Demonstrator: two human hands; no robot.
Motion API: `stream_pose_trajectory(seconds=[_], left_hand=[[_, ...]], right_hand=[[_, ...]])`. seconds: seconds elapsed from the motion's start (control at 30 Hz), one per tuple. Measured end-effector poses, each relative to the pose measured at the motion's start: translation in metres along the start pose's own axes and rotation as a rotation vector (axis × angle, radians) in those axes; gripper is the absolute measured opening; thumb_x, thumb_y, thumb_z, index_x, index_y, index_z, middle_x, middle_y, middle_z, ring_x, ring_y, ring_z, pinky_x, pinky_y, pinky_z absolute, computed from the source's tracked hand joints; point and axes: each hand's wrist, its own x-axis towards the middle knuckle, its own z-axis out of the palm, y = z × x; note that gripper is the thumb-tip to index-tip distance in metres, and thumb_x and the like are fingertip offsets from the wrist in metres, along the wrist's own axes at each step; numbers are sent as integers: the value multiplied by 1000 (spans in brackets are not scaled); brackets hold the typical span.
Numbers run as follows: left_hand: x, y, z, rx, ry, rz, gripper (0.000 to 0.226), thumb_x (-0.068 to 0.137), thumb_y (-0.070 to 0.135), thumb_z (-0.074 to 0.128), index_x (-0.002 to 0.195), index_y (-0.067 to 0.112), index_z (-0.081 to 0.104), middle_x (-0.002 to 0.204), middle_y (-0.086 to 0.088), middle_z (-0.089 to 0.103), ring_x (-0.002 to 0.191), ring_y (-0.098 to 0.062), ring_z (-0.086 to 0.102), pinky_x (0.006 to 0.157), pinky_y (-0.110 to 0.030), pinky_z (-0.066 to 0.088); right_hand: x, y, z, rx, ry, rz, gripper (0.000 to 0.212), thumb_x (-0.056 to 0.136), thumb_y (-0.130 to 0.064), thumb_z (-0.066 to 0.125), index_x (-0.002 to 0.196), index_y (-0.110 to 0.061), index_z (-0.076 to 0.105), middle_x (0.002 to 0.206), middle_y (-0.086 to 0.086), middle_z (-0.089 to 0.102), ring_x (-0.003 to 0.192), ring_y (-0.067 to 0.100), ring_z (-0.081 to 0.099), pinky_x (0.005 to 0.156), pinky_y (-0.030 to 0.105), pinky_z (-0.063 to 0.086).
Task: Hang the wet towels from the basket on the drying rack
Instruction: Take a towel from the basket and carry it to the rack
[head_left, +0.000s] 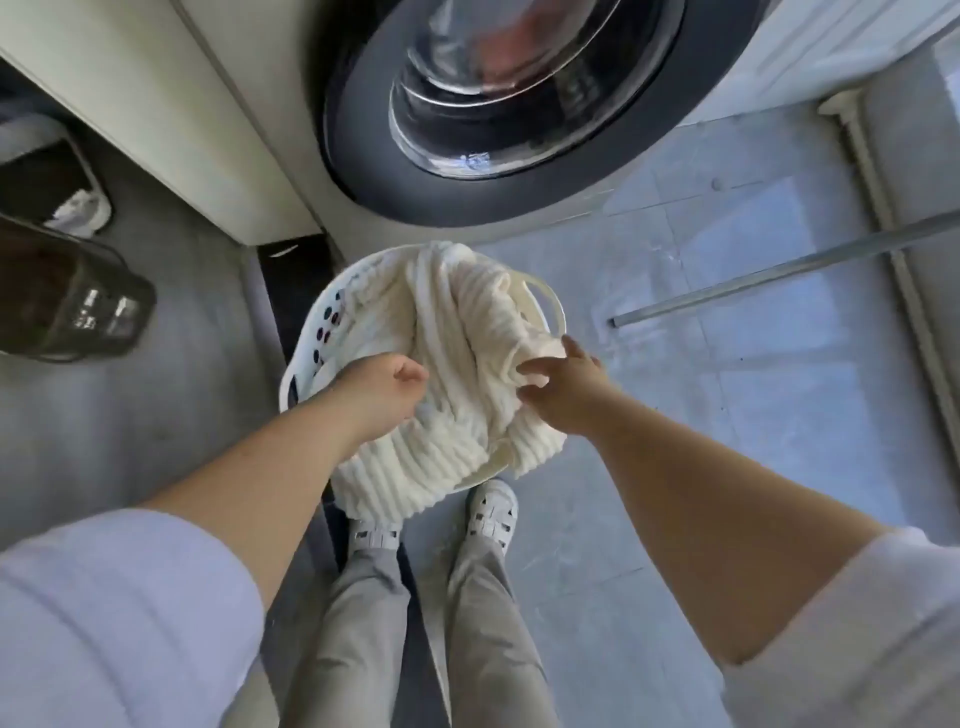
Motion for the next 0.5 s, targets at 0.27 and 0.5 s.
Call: stream_pose_trajectory(seconds=[0.27, 0.5], left_hand=[[15, -21, -4, -24, 72, -53, 15, 95, 29, 45, 106, 29, 56, 93, 11, 58, 79, -3, 56, 60, -22, 40], [-1, -3, -4, 23, 60, -51, 25, 93, 28, 46, 116, 29, 55, 115, 5, 59, 101, -13, 59, 72, -23, 45]], right_hand=[[64, 3, 28, -151, -123, 70, 67, 90, -41, 48, 150, -23, 24, 161, 0, -2, 147, 30, 0, 118, 46, 15], [16, -15, 2, 523, -70, 72, 30, 93, -16, 49, 120, -13, 62, 113, 5, 56, 103, 24, 52, 88, 31, 40]])
